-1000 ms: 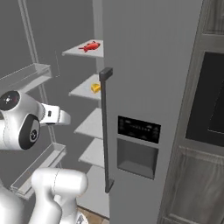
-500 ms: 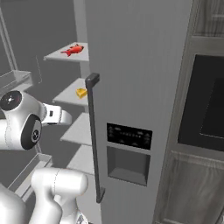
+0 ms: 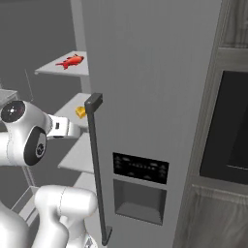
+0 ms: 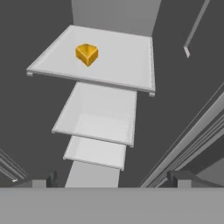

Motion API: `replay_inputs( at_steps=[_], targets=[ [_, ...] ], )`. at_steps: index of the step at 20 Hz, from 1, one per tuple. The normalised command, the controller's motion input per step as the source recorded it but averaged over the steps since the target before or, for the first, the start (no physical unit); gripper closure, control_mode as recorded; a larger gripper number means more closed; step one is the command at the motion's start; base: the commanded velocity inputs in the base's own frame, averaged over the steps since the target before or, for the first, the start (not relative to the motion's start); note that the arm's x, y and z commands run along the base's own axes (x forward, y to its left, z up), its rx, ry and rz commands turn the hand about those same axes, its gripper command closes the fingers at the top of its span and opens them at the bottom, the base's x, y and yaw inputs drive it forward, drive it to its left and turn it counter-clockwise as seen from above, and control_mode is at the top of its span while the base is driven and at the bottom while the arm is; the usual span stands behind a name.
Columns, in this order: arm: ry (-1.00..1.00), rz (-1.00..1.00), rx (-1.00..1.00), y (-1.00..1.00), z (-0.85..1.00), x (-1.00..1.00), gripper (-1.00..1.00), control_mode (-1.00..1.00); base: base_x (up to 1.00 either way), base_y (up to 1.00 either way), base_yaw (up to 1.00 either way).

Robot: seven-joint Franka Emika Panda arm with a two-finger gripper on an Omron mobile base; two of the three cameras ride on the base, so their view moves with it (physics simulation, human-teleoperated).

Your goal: Take the cheese, fish, and potato from the fridge and place them on the plate on the dining counter to create an appetizer plate.

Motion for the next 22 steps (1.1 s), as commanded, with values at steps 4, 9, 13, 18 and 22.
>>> replay_inputs(
  at_steps=[4, 9, 13, 18, 22],
  targets=[
    [0.00, 0.00, 0.00, 0.00, 0.00, 0.00, -1.00, 1.00, 0.27, 0.00, -0.01],
    [0.00, 0.00, 0.00, 0.00, 0.00, 0.00, -1.00, 1.00, 0.28, 0.19, -0.02],
    [0.00, 0.00, 0.00, 0.00, 0.00, 0.00, -1.00, 1.00, 0.31, 0.21, -0.01],
    [0.00, 0.00, 0.00, 0.00, 0.00, 0.00, -1.00, 1.00, 0.14, 0.23, 0.00],
    [0.00, 0.00, 0.00, 0.00, 0.00, 0.00, -1.00, 1.00, 0.02, 0.29, 0.05]
  ],
)
